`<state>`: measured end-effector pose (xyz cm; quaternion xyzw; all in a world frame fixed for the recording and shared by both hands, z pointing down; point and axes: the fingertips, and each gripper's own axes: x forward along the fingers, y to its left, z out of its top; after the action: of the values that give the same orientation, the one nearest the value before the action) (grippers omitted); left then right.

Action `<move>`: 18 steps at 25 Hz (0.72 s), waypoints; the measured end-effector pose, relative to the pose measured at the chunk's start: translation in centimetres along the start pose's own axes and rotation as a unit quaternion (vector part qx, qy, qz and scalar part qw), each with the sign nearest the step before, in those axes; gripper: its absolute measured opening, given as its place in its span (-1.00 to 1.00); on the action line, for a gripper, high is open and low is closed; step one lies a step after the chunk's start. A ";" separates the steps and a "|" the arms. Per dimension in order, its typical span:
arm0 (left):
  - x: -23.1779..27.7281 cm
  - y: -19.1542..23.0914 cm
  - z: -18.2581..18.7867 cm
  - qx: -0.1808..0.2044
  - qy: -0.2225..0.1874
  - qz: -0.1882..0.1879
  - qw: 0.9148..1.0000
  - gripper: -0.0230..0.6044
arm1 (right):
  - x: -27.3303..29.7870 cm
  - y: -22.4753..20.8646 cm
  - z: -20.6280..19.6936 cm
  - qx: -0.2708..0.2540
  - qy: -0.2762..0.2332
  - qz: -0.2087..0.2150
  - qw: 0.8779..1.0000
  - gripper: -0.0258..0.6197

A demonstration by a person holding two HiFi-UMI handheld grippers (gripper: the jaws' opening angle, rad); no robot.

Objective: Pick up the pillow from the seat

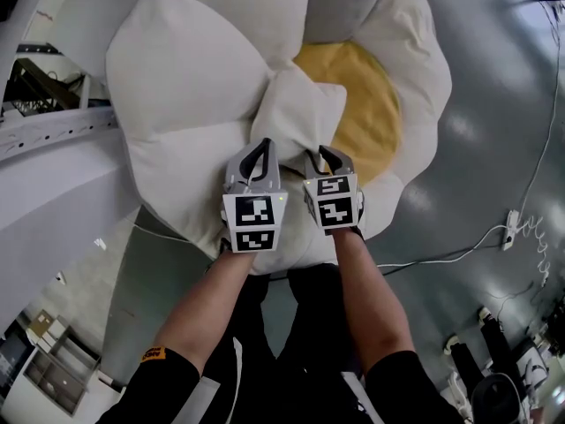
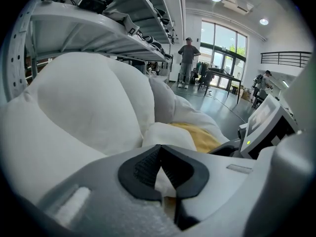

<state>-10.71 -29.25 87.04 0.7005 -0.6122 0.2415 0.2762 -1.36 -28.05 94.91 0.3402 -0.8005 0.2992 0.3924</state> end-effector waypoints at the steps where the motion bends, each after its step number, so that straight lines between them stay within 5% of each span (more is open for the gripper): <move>1: 0.0 0.0 0.0 -0.001 0.001 -0.001 1.000 -0.91 | -0.1 0.0 0.1 0.002 -0.001 -0.001 1.000 -0.66; 6: -1.0 -0.1 0.6 0.003 0.006 0.001 1.000 -0.91 | -1.3 0.2 0.9 0.003 -0.008 0.001 1.000 -0.83; 18: -6.8 -2.1 6.3 0.005 0.004 0.001 1.000 -0.91 | -10.2 1.8 4.4 0.024 -0.020 -0.013 0.999 -0.83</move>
<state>-9.54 -28.39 77.67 0.7006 -0.6101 0.2478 0.2748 0.04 -27.11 83.76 0.3657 -0.7961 0.3069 0.3720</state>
